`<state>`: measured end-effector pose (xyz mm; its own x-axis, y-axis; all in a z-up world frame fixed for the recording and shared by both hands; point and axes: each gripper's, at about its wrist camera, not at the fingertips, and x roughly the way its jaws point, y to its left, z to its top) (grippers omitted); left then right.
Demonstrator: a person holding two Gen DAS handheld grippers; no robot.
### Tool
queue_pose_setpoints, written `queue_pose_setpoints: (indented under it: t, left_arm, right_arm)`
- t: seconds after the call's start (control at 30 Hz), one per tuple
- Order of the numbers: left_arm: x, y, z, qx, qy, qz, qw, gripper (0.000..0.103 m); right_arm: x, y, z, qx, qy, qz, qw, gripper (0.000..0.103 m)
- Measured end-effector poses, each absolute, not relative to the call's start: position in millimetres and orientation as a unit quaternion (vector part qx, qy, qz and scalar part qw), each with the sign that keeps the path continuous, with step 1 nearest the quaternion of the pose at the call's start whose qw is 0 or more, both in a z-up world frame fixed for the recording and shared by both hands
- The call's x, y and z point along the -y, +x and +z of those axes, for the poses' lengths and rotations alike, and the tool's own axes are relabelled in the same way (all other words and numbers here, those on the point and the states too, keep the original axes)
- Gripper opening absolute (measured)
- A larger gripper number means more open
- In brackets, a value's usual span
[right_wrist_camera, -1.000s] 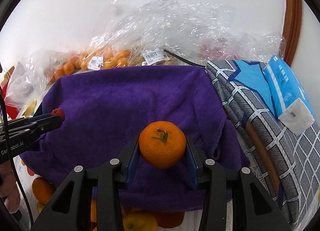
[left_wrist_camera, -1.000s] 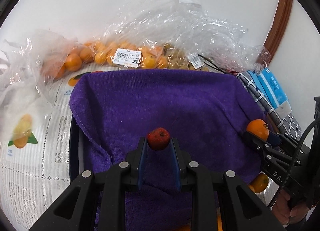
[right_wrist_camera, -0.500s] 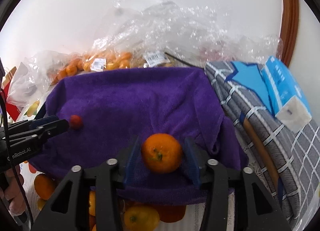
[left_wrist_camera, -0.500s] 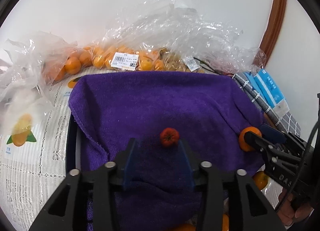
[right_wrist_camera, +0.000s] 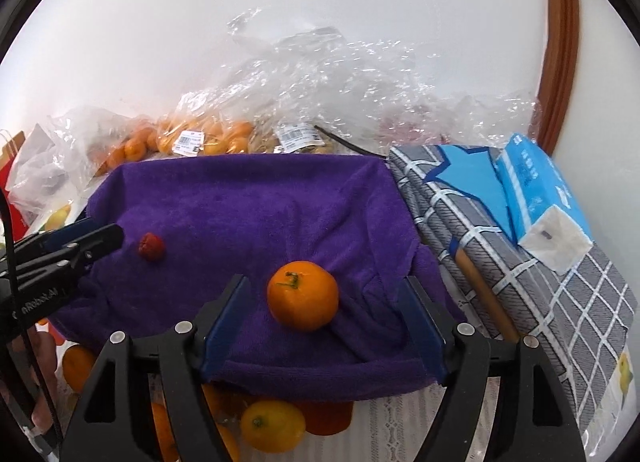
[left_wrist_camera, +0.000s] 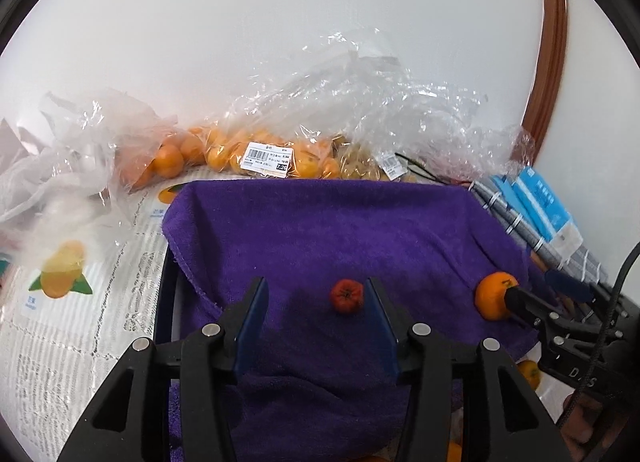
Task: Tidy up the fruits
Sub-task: 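Open left gripper to drop the red fruit while right gripper releases the orange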
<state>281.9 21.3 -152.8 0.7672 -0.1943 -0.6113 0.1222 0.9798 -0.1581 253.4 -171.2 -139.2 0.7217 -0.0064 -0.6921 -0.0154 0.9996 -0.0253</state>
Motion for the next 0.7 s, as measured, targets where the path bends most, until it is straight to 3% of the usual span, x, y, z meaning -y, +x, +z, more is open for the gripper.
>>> queue_pose_setpoints:
  t: [0.7]
  left_arm:
    - [-30.7, 237.9, -132.0, -0.287, -0.072, -0.128, 0.947, 0.048]
  right_arm:
    - [174.4, 218.0, -123.4, -0.348, 0.006, 0.019, 0.937, 0.075]
